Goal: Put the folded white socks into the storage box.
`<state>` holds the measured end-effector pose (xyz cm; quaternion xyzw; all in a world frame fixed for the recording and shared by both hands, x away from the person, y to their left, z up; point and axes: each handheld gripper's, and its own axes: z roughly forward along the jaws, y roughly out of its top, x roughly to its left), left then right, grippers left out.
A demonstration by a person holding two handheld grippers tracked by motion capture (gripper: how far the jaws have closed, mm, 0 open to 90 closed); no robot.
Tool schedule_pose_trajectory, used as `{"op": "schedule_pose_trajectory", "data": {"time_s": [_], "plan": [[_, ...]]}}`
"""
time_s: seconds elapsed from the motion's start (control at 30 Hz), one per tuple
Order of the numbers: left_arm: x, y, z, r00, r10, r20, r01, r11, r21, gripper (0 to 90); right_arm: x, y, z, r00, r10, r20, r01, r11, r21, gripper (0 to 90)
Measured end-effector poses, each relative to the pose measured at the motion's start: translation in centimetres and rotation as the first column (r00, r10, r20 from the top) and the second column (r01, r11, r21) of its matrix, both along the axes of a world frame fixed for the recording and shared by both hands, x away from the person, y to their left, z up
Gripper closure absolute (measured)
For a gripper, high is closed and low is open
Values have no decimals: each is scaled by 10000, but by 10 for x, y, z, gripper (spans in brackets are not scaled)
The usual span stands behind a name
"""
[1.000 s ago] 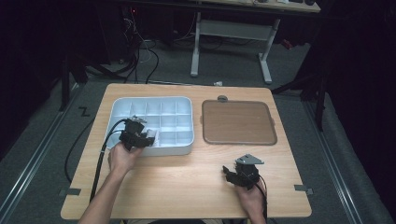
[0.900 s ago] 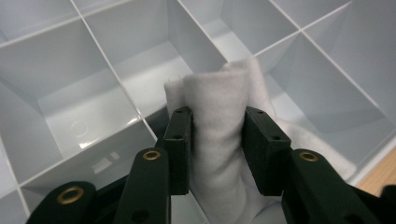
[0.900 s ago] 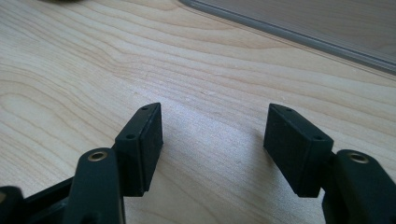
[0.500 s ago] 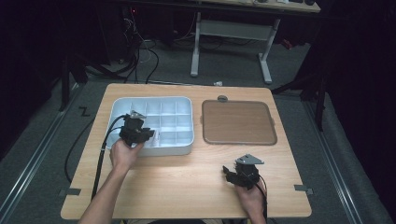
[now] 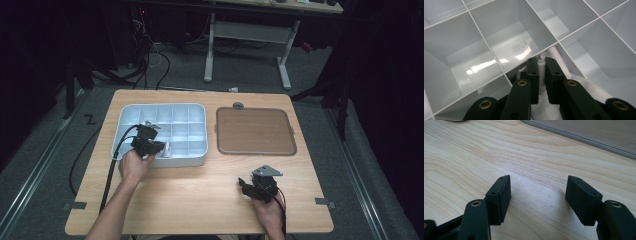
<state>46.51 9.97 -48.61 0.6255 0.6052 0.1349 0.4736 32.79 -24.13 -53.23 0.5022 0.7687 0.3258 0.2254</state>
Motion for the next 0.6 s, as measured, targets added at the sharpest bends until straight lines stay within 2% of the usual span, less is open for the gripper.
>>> {"op": "schedule_pose_trajectory", "data": {"time_s": [0.07, 0.2, 0.3, 0.33, 0.47, 0.6], "plan": [[-1, 0, 1, 9999, 42, 130, -41, 10000, -20, 810, 0, 0, 0, 10000, -3, 1, 3, 10000, -2, 377], [-2, 3, 2, 10000, 14, 71, -12, 9996, -275, 717, 0, 0, 0, 10000, 21, 15, -21, 10000, -16, 377], [-4, 4, 1, 9998, -7, 186, 11, 9998, -213, 644, 0, 0, 0, 10000, 0, 2, 0, 10000, -3, 377], [-5, 4, 1, 9998, -24, 219, 28, 9998, -198, 644, 0, 0, 0, 10000, 0, 2, 0, 10000, -3, 377], [-7, 6, 5, 9994, 111, 341, -91, 9984, -566, 581, 0, 0, 0, 10000, -1, 1, 1, 10000, -3, 377], [-9, 8, 8, 9986, 114, 511, -87, 9985, -539, 540, 0, 0, 0, 10000, -1, 0, 1, 10000, -1, 377]]}}
